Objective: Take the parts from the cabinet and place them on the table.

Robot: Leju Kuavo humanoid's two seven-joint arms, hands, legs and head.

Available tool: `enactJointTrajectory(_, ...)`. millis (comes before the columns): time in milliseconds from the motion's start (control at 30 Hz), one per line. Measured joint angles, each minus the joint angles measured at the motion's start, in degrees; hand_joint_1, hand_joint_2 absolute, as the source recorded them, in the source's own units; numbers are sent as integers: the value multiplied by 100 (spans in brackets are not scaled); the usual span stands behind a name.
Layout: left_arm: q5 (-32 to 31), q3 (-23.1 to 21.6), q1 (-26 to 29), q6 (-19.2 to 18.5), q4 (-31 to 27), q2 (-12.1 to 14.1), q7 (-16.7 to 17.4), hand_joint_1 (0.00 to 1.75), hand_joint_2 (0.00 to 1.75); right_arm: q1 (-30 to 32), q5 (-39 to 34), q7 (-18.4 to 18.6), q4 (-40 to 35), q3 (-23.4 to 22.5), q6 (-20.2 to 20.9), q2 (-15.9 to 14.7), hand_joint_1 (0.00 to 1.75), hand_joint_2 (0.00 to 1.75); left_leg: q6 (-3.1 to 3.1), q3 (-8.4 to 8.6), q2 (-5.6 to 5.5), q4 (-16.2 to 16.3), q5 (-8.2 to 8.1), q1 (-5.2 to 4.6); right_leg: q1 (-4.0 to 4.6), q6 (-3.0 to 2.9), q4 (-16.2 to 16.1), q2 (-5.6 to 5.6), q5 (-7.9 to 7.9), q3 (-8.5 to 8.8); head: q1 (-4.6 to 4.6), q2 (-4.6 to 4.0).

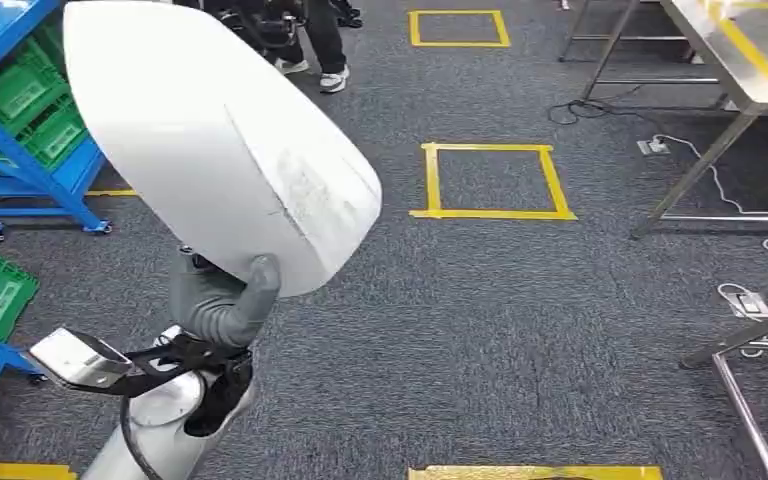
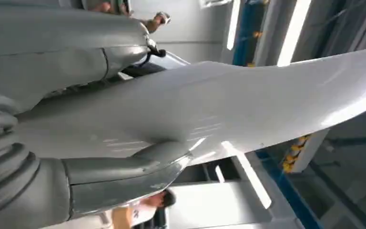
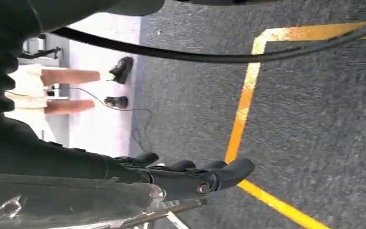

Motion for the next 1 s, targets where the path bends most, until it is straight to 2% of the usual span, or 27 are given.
enactJointTrajectory(67,-15,-22,2,15,0,-2,0,175,175,16,11,20,0,24,-2,-2,0,175,-71,32,108,-25,-21,13,9,-75,-23,126,12,-13,7,0)
enactJointTrajectory(100,-15,-22,1,26,-2,0,0,175,175,27,13,30,0,28,-2,-2,0,175,-118,37,-45,16,-82,40,-30,-104,-57,190,31,17,-4,0)
enactJointTrajectory(133,-15,-22,5,35,-2,2,0,175,175,23,24,41,0,33,-2,-4,0,175,-129,-71,-298,239,-251,38,-39,-122,-67,246,41,20,-22,0)
enactJointTrajectory(167,-15,-22,15,44,-2,11,0,175,175,15,26,41,0,35,0,-2,0,175,-136,-256,-422,628,-468,38,-46,-151,-67,299,45,15,-35,0)
enactJointTrajectory(200,-17,-22,44,48,-2,20,0,175,175,8,26,39,0,39,4,-2,0,175,-142,-498,-477,1115,-687,39,-46,-157,-67,381,43,10,-48,0)
enactJointTrajectory(233,-17,-22,72,50,-2,26,0,175,175,9,26,39,0,41,4,-2,0,175,-145,-727,-494,1536,-826,38,-46,-161,-66,458,43,7,-44,0)
enactJointTrajectory(267,-17,-22,89,52,-2,35,0,175,175,16,26,39,0,44,9,-2,0,175,-149,-846,-495,1723,-827,39,-48,-161,-66,528,44,7,-44,0)
enactJointTrajectory(300,-17,-22,97,52,-2,42,0,175,175,29,26,41,0,44,13,-2,0,175,-146,-838,-496,1652,-696,41,-58,-157,-65,604,47,10,-44,0)
enactJointTrajectory(333,-17,-24,96,52,-2,50,0,175,175,35,26,41,0,44,22,-4,0,175,-146,-713,-507,1357,-439,50,-69,-147,-64,695,53,12,-42,0)
enactJointTrajectory(367,-17,-24,96,52,-2,50,0,175,175,32,26,41,0,44,22,-2,0,175,-150,-510,-551,941,-178,69,-85,-126,-62,775,62,15,-44,0)
enactJointTrajectory(400,-20,-24,95,52,-2,50,0,175,175,27,26,41,0,44,22,-2,0,175,-167,-263,-703,467,54,107,-104,-98,-59,861,70,14,-46,0)
enactJointTrajectory(433,-19,-24,92,52,-2,55,0,175,175,24,26,41,0,46,24,-4,0,175,-191,-118,-1001,133,85,152,-73,-44,-29,931,67,-10,-54,0)
enactJointTrajectory(467,-17,-24,95,52,-2,52,0,175,175,14,26,39,0,48,24,-4,0,175,-143,-82,-1019,33,17,167,-80,-21,3,990,73,-61,-59,0)
enactJointTrajectory(567,-22,-26,97,52,-2,52,0,175,175,77,28,39,0,61,24,-4,0,175,-13,-83,-863,39,60,124,-130,102,-99,1147,147,-133,-52,0)
enactJointTrajectory(600,-20,-26,86,52,-2,48,0,175,175,90,26,41,0,70,24,-4,0,175,30,-76,-784,20,81,148,-127,108,-64,1046,124,-134,-57,0)
enactJointTrajectory(633,-20,-26,89,50,-4,37,0,175,175,90,28,41,0,76,24,-4,0,175,73,-71,-733,20,72,138,-74,120,125,708,-5,-216,-4,0)
enactJointTrajectory(667,-20,-24,96,50,-2,37,0,175,175,75,26,46,0,79,24,-4,0,175,107,-71,-652,20,67,117,-73,134,519,499,-229,-409,15,0)
enactJointTrajectory(700,-22,-20,104,50,-2,39,0,175,175,63,26,46,0,81,24,-4,0,175,118,-71,-572,20,63,96,-75,144,998,398,-454,-634,7,0)
enactJointTrajectory(733,-22,-22,110,50,-2,42,0,175,175,55,28,44,0,83,24,-4,0,175,129,-71,-488,21,57,82,-75,143,1440,349,-626,-842,9,0)
enactJointTrajectory(767,-22,-22,117,50,-2,42,0,175,175,53,28,41,0,85,24,-4,0,175,135,-69,-403,21,52,71,-75,143,1726,328,-703,-970,9,0)
enactJointTrajectory(800,-22,-22,118,50,-2,42,0,175,175,57,26,41,0,87,24,-4,0,175,137,-65,-329,22,46,67,-74,139,1705,323,-635,-946,11,0)
enactJointTrajectory(833,-22,-22,117,48,-2,42,0,175,175,67,26,41,0,87,24,-4,0,175,134,-57,-266,22,38,63,-73,127,1423,314,-459,-779,11,0)
enactJointTrajectory(867,-22,-22,114,48,-2,42,0,175,175,70,26,44,0,87,24,-7,0,175,120,-40,-198,22,23,63,-72,110,930,274,-232,-495,9,0)
enactJointTrajectory(900,-22,-22,114,50,-2,42,0,175,175,67,28,50,0,87,24,-9,0,175,101,-14,-145,23,4,63,-62,97,406,115,-37,-185,13,0)
enactJointTrajectory(933,-22,-22,113,50,-4,39,0,175,175,54,28,50,0,87,24,-9,0,175,66,8,-102,24,-19,41,-26,101,40,-218,-43,9,11,0)
enactJointTrajectory(967,-20,-20,106,50,-4,48,0,175,175,27,30,52,0,87,24,-9,0,175,30,3,-50,51,-46,-4,-7,35,-3,-161,-29,53,-4,0)
enactJointTrajectory(1000,-20,-22,106,50,-4,48,2,175,175,24,31,52,0,90,24,-9,0,175,16,11,-10,38,-38,-7,0,20,3,-83,-21,24,-9,0)
